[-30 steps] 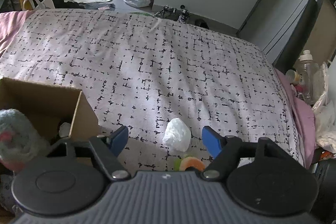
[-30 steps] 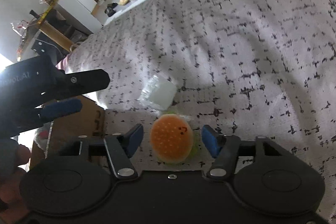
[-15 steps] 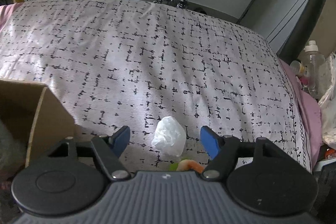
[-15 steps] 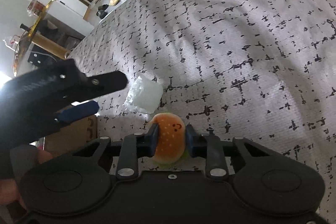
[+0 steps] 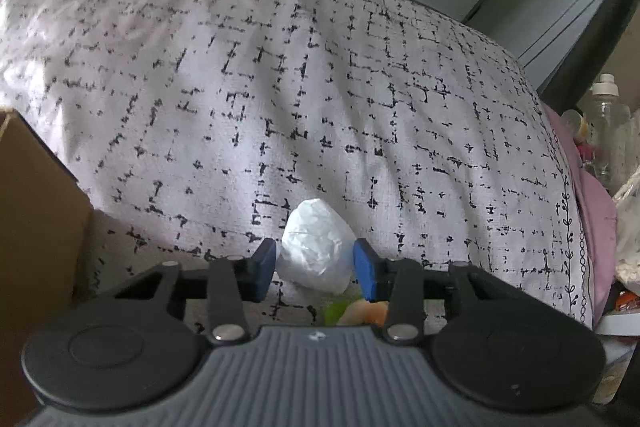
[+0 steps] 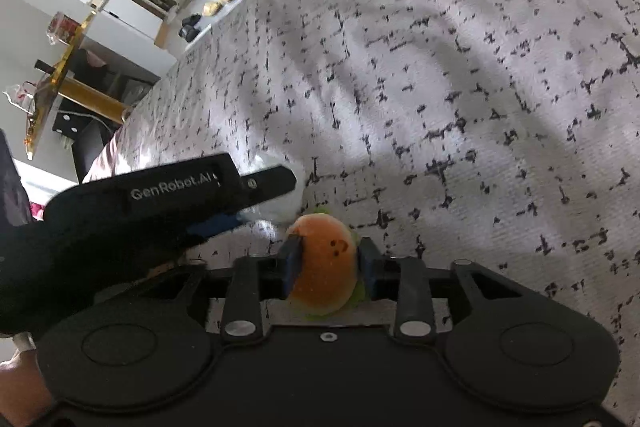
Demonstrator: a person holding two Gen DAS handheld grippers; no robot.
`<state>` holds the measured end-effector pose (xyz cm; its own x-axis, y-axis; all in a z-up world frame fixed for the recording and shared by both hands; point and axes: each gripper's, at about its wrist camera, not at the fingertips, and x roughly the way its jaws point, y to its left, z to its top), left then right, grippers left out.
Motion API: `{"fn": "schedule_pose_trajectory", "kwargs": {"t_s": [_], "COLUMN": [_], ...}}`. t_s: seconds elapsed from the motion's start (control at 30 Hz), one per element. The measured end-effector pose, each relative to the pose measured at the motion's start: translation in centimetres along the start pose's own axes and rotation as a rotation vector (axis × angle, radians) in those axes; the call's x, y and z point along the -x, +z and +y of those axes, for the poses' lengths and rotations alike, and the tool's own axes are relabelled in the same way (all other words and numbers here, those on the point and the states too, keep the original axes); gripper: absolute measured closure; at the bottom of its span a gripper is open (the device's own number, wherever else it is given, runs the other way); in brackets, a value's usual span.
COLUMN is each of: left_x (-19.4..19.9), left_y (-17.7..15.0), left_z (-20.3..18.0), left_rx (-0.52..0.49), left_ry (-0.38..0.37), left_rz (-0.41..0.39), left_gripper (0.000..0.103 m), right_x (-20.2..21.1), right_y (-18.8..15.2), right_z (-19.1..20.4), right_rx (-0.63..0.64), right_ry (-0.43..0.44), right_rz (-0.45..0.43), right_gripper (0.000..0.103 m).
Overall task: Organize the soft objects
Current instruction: 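Carry the burger and white plush toward the box with both grippers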
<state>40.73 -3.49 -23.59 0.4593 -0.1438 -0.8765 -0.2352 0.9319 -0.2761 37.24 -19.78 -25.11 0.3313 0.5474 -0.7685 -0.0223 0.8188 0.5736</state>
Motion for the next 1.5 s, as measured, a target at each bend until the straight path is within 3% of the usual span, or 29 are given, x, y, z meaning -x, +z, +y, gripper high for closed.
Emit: {"fn": "schedule_pose_trajectory", "kwargs": {"t_s": [0.07, 0.23, 0.43, 0.5, 0.57, 0.63, 1.03, 1.5], "left_x": [0.5, 1.7, 3.7, 4.3, 4.9, 5.6, 10.5, 15.8], "left_y": [0.0, 0.4, 0.4, 0.2, 0.0, -0.4, -1.2, -1.3], "left_z": [0.0, 0.6, 1.1, 1.2, 1.3, 1.5, 3.2, 4.5], "left_rx": [-0.011, -0.006, -0.003, -0.004, -0.005, -0.002, -0.004, 0.02], "left_ry": [0.001, 0.016, 0.019, 0.022, 0.023, 0.022, 0.015, -0.017], "left_rz": [-0.01, -0.034, -0.057, -0.062, -0.067, -0.069, -0.103, -0.17], "left_gripper": [0.062, 0.062, 0.062, 0.062, 0.062, 0.062, 0.062, 0.062], "right_x": [-0.1, -0.4, -1.3, -1.2, -1.2, -0.8, 2.7, 6.3], "right_y": [0.0, 0.2, -0.6, -0.9, -1.2, -1.3, -1.7, -3.1], "right_z": [0.4, 0.7, 2.3, 2.8, 3.4, 3.5, 4.1, 4.8], "right_rx": [0.007, 0.014, 0.132, 0.182, 0.228, 0.236, 0.192, 0.198], "right_ry": [0.016, 0.015, -0.043, -0.064, -0.095, -0.096, -0.062, -0.094], "right_rz": [0.0, 0.001, -0.001, -0.004, -0.005, -0.007, -0.085, -0.149], "right_gripper": [0.051, 0.048, 0.046, 0.048, 0.06, 0.063, 0.064, 0.064]}}
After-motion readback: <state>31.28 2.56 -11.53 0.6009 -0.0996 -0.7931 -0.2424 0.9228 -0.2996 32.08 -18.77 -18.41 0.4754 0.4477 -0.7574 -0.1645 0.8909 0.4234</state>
